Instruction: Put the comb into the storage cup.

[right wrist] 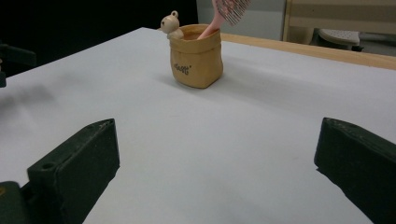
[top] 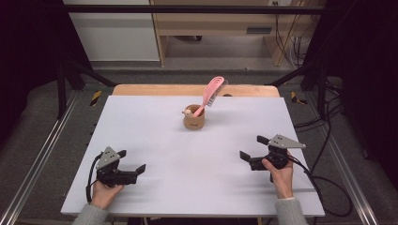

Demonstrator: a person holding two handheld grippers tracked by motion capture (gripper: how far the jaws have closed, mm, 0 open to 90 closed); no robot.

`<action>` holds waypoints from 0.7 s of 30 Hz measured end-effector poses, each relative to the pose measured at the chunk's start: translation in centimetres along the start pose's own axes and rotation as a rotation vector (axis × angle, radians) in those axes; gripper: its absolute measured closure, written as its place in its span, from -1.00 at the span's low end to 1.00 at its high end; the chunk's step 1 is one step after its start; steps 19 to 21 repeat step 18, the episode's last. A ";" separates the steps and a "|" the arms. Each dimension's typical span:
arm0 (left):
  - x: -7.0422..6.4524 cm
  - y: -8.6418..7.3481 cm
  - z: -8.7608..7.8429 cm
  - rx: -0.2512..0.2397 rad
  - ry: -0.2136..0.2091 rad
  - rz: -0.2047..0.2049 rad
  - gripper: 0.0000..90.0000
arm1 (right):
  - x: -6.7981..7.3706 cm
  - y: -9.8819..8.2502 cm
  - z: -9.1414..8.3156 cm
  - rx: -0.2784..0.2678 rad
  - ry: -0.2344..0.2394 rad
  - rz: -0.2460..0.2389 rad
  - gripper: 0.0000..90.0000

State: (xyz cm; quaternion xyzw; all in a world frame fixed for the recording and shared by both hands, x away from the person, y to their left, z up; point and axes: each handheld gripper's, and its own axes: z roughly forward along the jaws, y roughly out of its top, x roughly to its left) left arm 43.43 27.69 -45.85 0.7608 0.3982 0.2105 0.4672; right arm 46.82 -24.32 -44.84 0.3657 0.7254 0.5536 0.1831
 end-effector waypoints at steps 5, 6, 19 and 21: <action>0.0 0.0 0.0 -0.004 -0.001 -0.002 -0.96 | -0.6 -1.2 -1.3 -0.027 -0.010 0.040 -0.98; 0.0 0.0 0.0 -0.002 -0.001 0.000 -0.96 | -0.7 -1.4 -1.5 -0.028 -0.011 0.042 -0.98; 0.2 0.1 0.0 -0.001 0.003 0.001 -0.96 | -1.3 -2.9 -1.9 0.007 -0.025 0.003 -0.98; 0.2 0.1 0.0 -0.001 0.003 0.001 -0.96 | -1.3 -2.9 -1.9 0.007 -0.025 0.003 -0.98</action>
